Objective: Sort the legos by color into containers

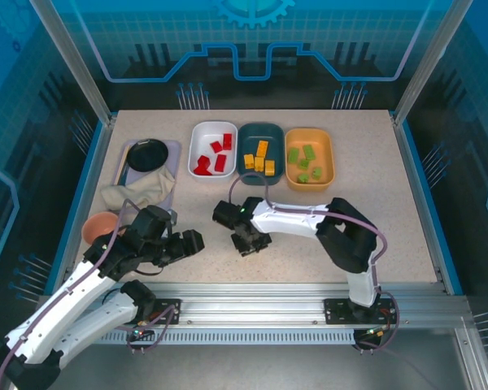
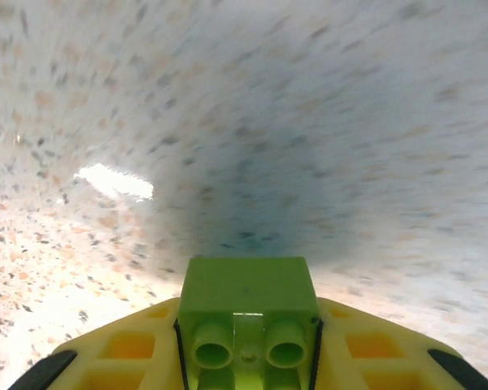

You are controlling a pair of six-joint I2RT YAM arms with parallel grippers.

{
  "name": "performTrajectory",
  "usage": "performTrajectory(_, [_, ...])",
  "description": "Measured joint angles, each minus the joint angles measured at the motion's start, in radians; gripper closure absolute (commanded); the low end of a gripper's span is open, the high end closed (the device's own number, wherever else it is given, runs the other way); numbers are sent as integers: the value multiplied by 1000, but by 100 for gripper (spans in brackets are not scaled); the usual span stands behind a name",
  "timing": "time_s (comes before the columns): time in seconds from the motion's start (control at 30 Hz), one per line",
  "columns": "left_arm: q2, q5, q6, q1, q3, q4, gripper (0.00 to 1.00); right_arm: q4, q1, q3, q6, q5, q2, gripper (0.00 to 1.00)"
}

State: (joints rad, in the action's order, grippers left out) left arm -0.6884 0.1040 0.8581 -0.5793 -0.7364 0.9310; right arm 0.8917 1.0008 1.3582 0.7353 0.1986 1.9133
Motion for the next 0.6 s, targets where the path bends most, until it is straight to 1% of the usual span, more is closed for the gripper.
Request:
performTrajectory(0.1, [-47, 1, 0, 0, -4, -27, 21, 25, -113, 12, -47, 35, -91, 71])
performTrajectory(0.17, [-93, 2, 0, 0, -16, -54, 21, 37, -223, 45, -91, 58, -138, 72])
performTrajectory(0.3, [-193, 2, 0, 0, -68, -113, 21, 39, -429, 127, -183, 89, -158, 72])
performTrajectory(0.4, [-271, 2, -1, 0, -123, -163, 21, 55, -549, 209, -240, 95, -130, 72])
performTrajectory(0.47, [-323, 2, -3, 0, -158, -196, 20, 62, -613, 290, -267, 103, -83, 72])
performTrajectory(0.6, [-424, 2, -7, 0, -222, -254, 20, 74, -687, 454, -296, 134, 55, 72])
